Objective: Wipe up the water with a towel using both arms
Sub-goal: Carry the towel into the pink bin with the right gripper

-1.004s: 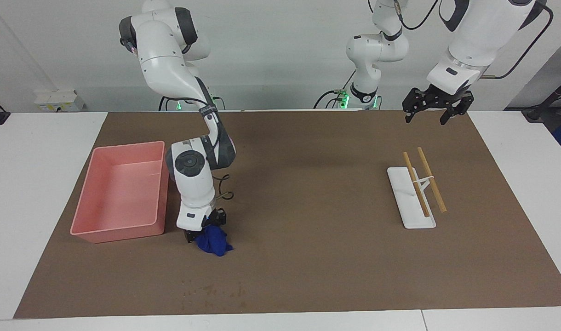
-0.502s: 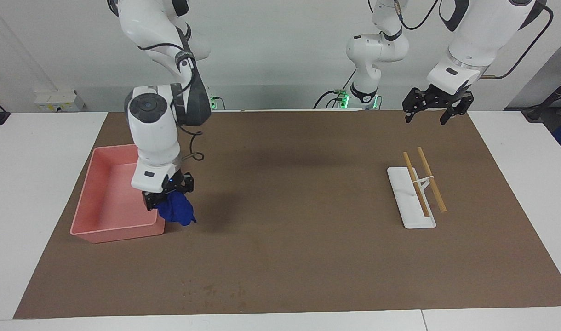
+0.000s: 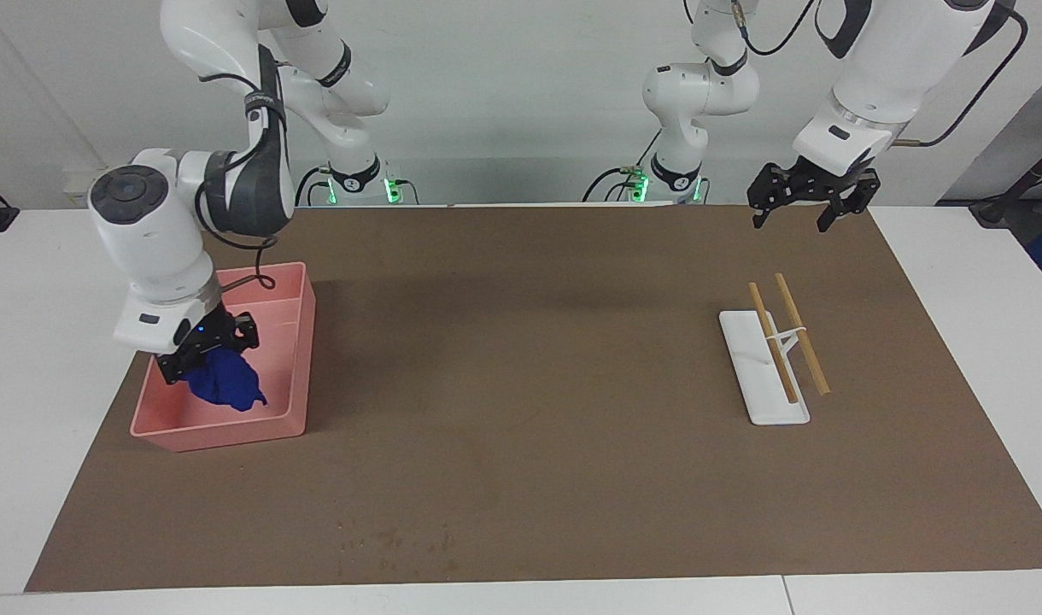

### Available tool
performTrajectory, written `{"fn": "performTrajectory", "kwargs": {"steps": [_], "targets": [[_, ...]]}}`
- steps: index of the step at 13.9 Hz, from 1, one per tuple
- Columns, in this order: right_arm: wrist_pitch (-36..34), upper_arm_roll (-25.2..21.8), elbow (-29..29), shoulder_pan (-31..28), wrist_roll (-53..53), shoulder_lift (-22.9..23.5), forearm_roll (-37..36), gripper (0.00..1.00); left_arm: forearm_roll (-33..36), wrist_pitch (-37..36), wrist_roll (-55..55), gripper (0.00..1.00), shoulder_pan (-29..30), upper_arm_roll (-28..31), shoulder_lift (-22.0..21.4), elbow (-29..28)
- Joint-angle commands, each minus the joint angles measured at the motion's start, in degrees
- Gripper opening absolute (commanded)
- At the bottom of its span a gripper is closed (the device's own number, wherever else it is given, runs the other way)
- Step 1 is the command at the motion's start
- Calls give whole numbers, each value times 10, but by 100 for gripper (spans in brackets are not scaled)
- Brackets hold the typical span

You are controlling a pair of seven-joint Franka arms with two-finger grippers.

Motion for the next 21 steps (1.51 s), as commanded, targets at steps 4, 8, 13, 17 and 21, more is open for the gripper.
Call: {"fn": "performTrajectory", "kwargs": {"steps": [4, 8, 13, 17, 21], "targets": [[81, 8, -110, -18, -5, -45, 26, 100, 4, 0, 7, 100, 8, -5, -16, -17], [33, 8, -85, -13, 4, -57, 65, 100, 5, 0, 7, 100, 7, -5, -16, -17], [-126, 17, 44, 43, 209, -73, 77, 100, 5, 0, 7, 100, 7, -5, -16, -17], [-189, 35, 79, 55, 310, -82, 91, 100, 5, 0, 7, 100, 8, -5, -16, -17], [-192, 35, 78, 53, 314, -84, 108, 100, 5, 0, 7, 100, 8, -5, -16, -17]]}}
